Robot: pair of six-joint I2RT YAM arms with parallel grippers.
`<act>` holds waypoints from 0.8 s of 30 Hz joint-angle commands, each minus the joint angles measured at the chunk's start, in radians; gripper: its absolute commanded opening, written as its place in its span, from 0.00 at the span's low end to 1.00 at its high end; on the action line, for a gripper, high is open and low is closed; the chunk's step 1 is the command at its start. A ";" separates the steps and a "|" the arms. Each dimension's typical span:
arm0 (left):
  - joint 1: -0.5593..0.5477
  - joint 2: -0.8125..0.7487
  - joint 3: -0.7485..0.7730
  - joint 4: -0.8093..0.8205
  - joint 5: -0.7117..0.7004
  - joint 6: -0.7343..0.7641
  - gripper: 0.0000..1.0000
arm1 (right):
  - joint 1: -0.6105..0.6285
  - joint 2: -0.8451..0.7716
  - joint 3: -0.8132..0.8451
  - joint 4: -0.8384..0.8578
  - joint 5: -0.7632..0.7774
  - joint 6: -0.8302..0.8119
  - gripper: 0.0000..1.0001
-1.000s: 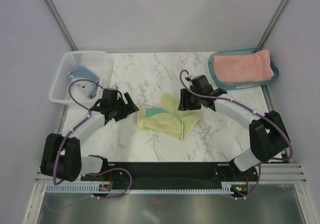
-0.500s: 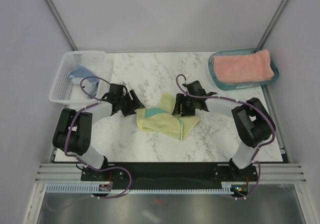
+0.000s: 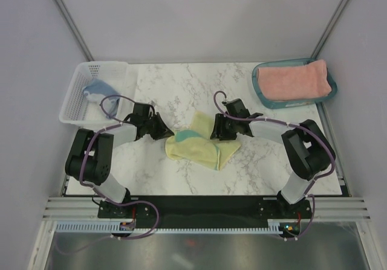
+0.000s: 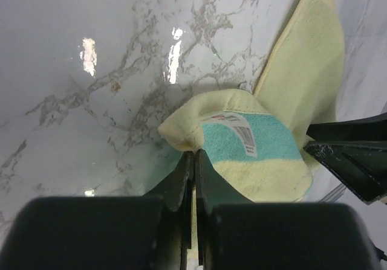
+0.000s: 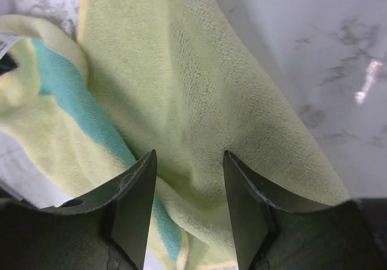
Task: Fold and stack the towels
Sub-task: Flatten out the crumpled towel
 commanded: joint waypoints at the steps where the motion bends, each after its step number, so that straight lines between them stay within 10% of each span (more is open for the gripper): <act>1: -0.007 -0.096 0.001 -0.013 0.048 0.022 0.02 | 0.004 -0.069 0.024 -0.113 0.201 -0.071 0.56; 24: -0.177 -0.624 -0.289 -0.113 0.206 0.088 0.02 | 0.007 -0.163 -0.047 0.016 -0.128 -0.149 0.63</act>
